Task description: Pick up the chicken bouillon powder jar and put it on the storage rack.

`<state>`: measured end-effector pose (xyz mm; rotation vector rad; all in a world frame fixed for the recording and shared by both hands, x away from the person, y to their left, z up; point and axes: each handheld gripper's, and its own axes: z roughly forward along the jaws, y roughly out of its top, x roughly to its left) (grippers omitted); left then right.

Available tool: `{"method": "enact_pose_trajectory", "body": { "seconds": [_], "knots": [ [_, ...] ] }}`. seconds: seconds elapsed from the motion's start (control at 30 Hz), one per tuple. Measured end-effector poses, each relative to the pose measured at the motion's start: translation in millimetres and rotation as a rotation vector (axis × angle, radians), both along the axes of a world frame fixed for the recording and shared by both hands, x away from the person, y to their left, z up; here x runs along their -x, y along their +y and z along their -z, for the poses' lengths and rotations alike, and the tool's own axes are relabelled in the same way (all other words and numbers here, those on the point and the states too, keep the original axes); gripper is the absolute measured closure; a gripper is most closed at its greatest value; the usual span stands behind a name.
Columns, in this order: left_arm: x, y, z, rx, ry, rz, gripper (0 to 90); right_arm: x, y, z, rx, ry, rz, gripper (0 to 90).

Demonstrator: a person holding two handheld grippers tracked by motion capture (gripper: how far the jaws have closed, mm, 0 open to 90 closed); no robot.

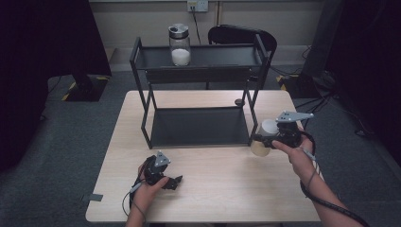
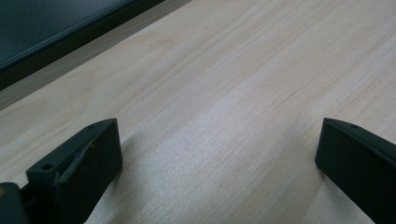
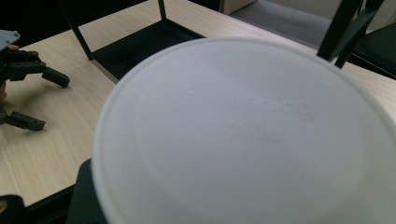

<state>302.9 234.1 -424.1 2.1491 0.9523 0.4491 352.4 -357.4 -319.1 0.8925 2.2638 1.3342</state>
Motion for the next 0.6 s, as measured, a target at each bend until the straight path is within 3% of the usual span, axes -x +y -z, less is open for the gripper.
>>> {"method": "enact_pose_trajectory", "body": {
  "seconds": [0.6],
  "knots": [
    [0.0,0.0,0.0,0.000,0.000,0.000,0.0,-29.7,33.1,-45.6,0.018,0.017,-0.093,36.1]
  ]
}}
